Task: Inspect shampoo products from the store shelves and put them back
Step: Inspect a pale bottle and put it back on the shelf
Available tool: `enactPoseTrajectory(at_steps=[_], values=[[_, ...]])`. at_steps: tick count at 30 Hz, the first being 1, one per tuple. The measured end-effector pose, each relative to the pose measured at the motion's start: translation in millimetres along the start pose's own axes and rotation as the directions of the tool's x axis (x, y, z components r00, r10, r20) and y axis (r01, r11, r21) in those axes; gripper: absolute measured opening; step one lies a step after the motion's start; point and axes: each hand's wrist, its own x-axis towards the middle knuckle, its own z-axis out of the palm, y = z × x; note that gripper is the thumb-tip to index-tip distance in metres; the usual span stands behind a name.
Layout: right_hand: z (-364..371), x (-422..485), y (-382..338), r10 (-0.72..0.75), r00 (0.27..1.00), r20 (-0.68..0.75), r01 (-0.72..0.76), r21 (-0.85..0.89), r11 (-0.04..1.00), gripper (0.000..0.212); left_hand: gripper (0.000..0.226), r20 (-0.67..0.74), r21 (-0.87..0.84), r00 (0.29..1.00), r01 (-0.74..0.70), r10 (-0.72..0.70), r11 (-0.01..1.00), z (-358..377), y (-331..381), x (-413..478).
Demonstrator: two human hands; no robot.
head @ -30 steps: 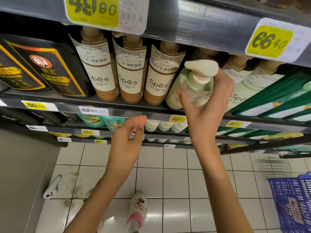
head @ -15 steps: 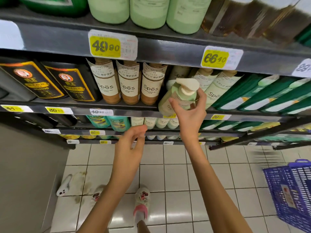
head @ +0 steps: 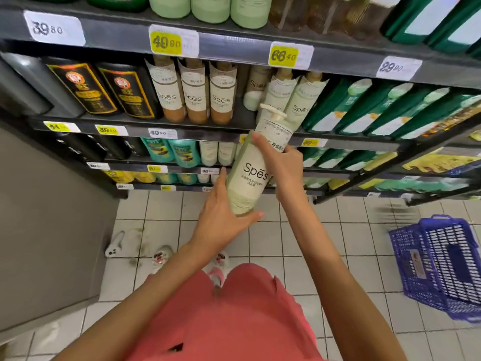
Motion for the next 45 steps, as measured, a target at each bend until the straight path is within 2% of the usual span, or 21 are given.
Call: enactPoseTrajectory(at_steps=[2, 4, 8, 11, 13, 15, 18, 19, 21, 23, 25, 28, 29, 31, 33, 35, 37, 39, 41, 43, 45], values=[[-8, -6, -5, 0.031, 0.999, 0.023, -0.032, 0.035, 0.999, 0.025, 0.111, -0.065, -0.004, 0.998, 0.008, -0.008, 1.0, 4, 2, -4], [-14, -13, -9, 0.045, 0.994, 0.104, -0.054, 0.085, 0.995, 0.03, 0.094, -0.115, -0.034, 0.993, -0.013, 0.009, 0.999, 5, 7, -5], [-27, -25, -12, -0.047, 0.948, 0.314, -0.039, 0.262, 0.964, 0.038, 0.073, -0.072, -0.17, 0.997, -0.006, -0.007, 0.985, -6, 19, -7], [-36, -26, -10, -0.053, 0.874, 0.482, -0.15, 0.373, 0.915, 0.046, 0.059, 0.047, -0.293, 0.999, 0.015, -0.001, 0.956, -20, 29, -12], [-38, -25, -9, -0.023, 0.81, 0.587, -0.278, 0.417, 0.865, 0.052, 0.048, 0.199, -0.471, 0.979, 0.061, 0.039, 0.88, -30, 36, -16], [-37, -24, -10, -0.067, 0.742, 0.667, -0.345, 0.466, 0.815, 0.061, 0.048, 0.34, -0.634, 0.933, 0.137, 0.115, 0.761, -39, 41, -21], [-34, -26, -13, -0.155, 0.659, 0.736, -0.39, 0.51, 0.767, 0.065, 0.058, 0.452, -0.711, 0.876, 0.239, 0.169, 0.662, -49, 41, -27], [-33, -27, -13, -0.153, 0.669, 0.727, -0.386, 0.517, 0.764, 0.064, 0.063, 0.47, -0.711, 0.866, 0.255, 0.173, 0.655, -51, 39, -27], [-29, -30, -10, -0.128, 0.74, 0.661, -0.342, 0.532, 0.774, 0.053, 0.078, 0.488, -0.716, 0.858, 0.289, 0.159, 0.636, -53, 36, -26], [-26, -35, -9, -0.104, 0.801, 0.589, -0.289, 0.532, 0.796, 0.047, 0.075, 0.462, -0.708, 0.879, 0.285, 0.119, 0.647, -51, 31, -27], [-24, -40, -12, -0.069, 0.86, 0.505, -0.227, 0.501, 0.835, 0.053, 0.063, 0.371, -0.624, 0.926, 0.196, 0.067, 0.756, -47, 29, -29], [-17, -41, -19, 0.017, 0.957, 0.29, -0.126, 0.359, 0.925, 0.061, 0.08, 0.172, -0.397, 0.984, 0.024, 0.049, 0.918, -34, 30, -34], [-14, -41, -21, 0.036, 0.972, 0.231, -0.114, 0.331, 0.937, 0.065, 0.084, 0.102, -0.323, 0.994, -0.006, 0.041, 0.946, -28, 30, -35], [-10, -41, -23, 0.05, 0.981, 0.19, -0.109, 0.314, 0.943, 0.066, 0.076, -0.029, -0.195, 0.999, -0.045, 0.04, 0.98, -20, 31, -34], [-12, -44, -23, 0.063, 0.968, 0.243, -0.137, 0.301, 0.944, 0.059, 0.056, -0.026, -0.213, 1.0, -0.018, 0.013, 0.977, -24, 29, -29], [-18, -46, -24, 0.076, 0.926, 0.371, -0.203, 0.317, 0.927, 0.054, 0.044, 0.149, -0.445, 0.989, 0.065, 0.002, 0.893, -36, 24, -26], [-26, -46, -23, 0.044, 0.841, 0.54, -0.282, 0.367, 0.886, 0.052, 0.053, 0.369, -0.701, 0.924, 0.208, 0.097, 0.682, -49, 21, -32], [-27, -47, -21, -0.014, 0.723, 0.69, -0.403, 0.438, 0.804, 0.056, 0.068, 0.502, -0.816, 0.834, 0.368, 0.23, 0.445, -54, 18, -36], [-22, -50, -18, -0.055, 0.618, 0.784, -0.528, 0.466, 0.71, 0.062, 0.071, 0.526, -0.846, 0.78, 0.436, 0.34, 0.307, -55, 17, -38], [-16, -49, -18, -0.074, 0.614, 0.786, -0.529, 0.479, 0.7, 0.061, 0.075, 0.519, -0.846, 0.781, 0.412, 0.347, 0.338, -57, 18, -37], [-11, -47, -24, -0.037, 0.686, 0.727, -0.46, 0.472, 0.752, 0.057, 0.079, 0.504, -0.82, 0.825, 0.363, 0.257, 0.442, -64, 19, -34]])
